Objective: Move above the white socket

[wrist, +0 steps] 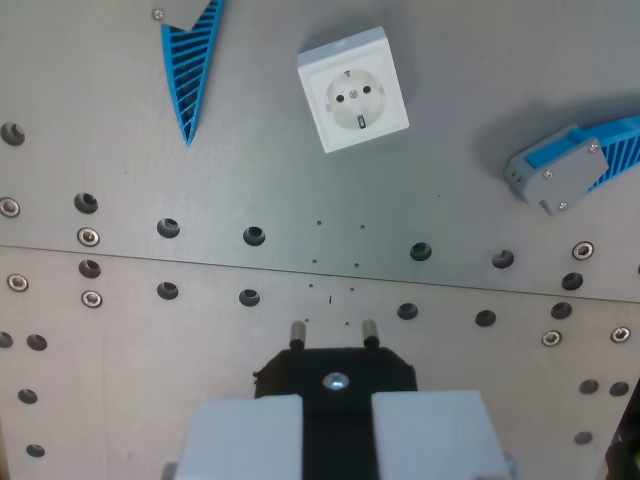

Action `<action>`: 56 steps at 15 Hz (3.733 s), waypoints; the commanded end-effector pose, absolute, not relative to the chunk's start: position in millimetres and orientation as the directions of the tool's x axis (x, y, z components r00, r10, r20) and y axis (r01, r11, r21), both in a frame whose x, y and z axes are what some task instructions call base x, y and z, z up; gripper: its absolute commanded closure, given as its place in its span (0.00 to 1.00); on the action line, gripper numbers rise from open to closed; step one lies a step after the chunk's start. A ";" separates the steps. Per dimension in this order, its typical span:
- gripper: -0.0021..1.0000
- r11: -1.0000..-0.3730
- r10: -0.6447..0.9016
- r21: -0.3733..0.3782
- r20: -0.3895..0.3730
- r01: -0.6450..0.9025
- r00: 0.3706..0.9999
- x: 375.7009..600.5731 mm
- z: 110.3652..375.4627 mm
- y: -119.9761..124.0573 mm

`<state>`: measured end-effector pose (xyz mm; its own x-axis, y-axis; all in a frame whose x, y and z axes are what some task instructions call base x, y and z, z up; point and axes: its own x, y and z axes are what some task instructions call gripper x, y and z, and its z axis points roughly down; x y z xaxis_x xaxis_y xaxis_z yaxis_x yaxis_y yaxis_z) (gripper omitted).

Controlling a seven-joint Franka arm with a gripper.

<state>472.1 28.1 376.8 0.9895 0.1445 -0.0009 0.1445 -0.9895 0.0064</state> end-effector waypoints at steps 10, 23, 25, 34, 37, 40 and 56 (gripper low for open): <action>1.00 -0.987 0.158 0.006 0.001 0.158 0.987 471.9 373.6 27.8; 1.00 -0.974 0.227 0.008 0.061 0.227 0.972 471.2 337.1 22.9; 1.00 -0.970 0.242 0.008 0.060 0.242 0.969 471.2 327.9 21.4; 1.00 -0.953 0.304 0.009 0.049 0.304 0.951 472.2 283.0 15.7; 1.00 -0.945 0.327 0.010 0.048 0.327 0.944 472.1 268.0 13.9; 1.00 -0.939 0.344 0.010 0.047 0.343 0.938 471.9 252.9 12.0; 1.00 -0.912 0.411 0.020 0.050 0.411 0.910 471.3 172.7 2.8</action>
<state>476.0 8.1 178.7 0.9347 0.3516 -0.0519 0.3512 -0.9361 -0.0169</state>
